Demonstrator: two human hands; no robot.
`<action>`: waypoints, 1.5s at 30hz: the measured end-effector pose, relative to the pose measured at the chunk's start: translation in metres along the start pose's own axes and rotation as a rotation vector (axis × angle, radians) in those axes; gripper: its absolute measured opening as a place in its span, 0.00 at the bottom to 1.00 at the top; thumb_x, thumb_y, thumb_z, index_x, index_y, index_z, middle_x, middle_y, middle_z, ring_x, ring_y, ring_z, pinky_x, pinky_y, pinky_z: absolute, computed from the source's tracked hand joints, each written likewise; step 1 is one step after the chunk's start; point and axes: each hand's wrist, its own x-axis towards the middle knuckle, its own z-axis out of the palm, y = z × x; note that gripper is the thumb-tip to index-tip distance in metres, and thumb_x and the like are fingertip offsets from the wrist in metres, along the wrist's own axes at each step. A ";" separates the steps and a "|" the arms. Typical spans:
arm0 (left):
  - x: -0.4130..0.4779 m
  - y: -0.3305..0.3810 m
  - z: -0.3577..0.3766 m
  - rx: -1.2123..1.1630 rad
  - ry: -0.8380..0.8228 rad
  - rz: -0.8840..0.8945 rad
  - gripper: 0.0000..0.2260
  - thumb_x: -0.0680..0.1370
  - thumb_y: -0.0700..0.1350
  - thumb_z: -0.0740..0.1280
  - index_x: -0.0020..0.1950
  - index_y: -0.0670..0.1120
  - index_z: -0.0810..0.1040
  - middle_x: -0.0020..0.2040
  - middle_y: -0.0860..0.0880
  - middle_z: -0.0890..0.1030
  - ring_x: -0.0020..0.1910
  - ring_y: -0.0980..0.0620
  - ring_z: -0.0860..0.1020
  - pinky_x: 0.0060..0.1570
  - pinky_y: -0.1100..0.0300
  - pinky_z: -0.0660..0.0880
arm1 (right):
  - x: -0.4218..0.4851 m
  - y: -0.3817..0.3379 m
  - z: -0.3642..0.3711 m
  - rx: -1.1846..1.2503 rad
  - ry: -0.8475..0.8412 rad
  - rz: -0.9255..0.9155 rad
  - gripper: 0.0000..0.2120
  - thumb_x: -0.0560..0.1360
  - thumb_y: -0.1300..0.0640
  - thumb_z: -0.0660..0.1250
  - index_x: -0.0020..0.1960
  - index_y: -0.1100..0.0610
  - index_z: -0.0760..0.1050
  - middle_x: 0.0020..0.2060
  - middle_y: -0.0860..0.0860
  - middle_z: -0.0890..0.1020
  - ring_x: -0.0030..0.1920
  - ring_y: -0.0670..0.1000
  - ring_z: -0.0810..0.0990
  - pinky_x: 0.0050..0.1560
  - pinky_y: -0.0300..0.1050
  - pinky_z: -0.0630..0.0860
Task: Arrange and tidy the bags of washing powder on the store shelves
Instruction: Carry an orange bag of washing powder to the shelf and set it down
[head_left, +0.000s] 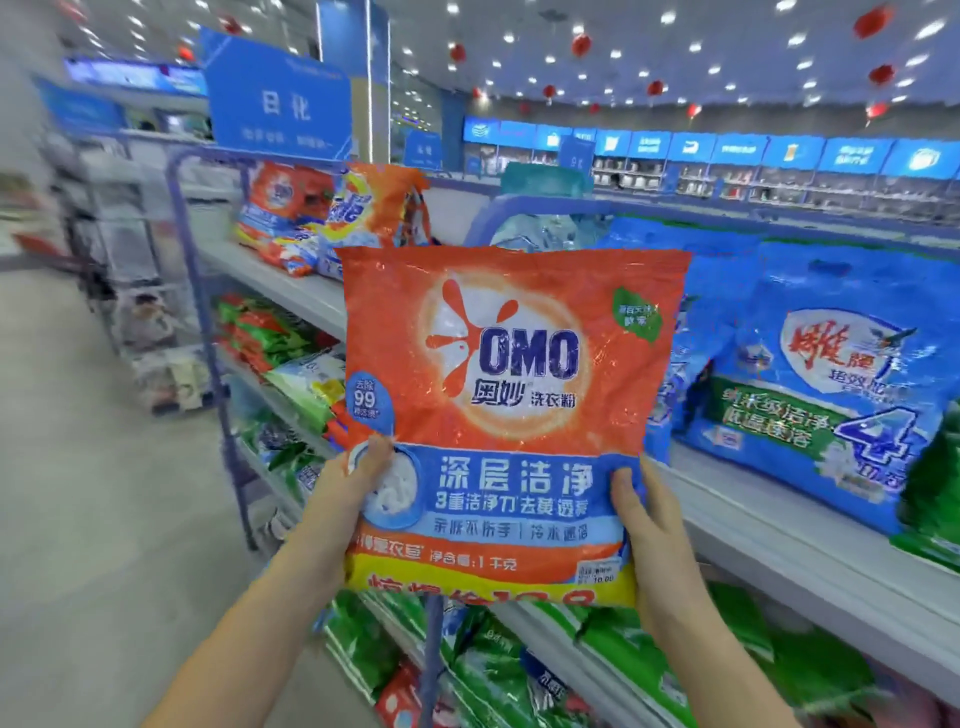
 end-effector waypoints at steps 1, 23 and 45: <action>-0.001 0.003 -0.015 0.000 0.013 0.012 0.38 0.37 0.70 0.77 0.39 0.48 0.84 0.42 0.40 0.85 0.36 0.43 0.84 0.33 0.49 0.81 | 0.003 0.005 0.014 0.017 -0.033 0.010 0.37 0.45 0.26 0.74 0.52 0.40 0.79 0.50 0.47 0.84 0.48 0.50 0.84 0.44 0.47 0.82; 0.087 0.130 -0.376 0.118 0.213 0.128 0.32 0.66 0.59 0.74 0.61 0.41 0.74 0.44 0.48 0.86 0.41 0.51 0.84 0.37 0.59 0.80 | 0.129 0.118 0.381 0.162 -0.114 0.083 0.23 0.61 0.39 0.70 0.52 0.49 0.79 0.48 0.54 0.85 0.47 0.59 0.84 0.44 0.60 0.80; 0.399 0.186 -0.555 0.277 0.283 0.228 0.08 0.79 0.49 0.61 0.57 0.55 0.74 0.46 0.55 0.85 0.42 0.53 0.84 0.36 0.62 0.79 | 0.423 0.223 0.577 0.086 -0.049 0.002 0.17 0.66 0.36 0.69 0.50 0.43 0.79 0.46 0.51 0.85 0.48 0.58 0.83 0.51 0.61 0.79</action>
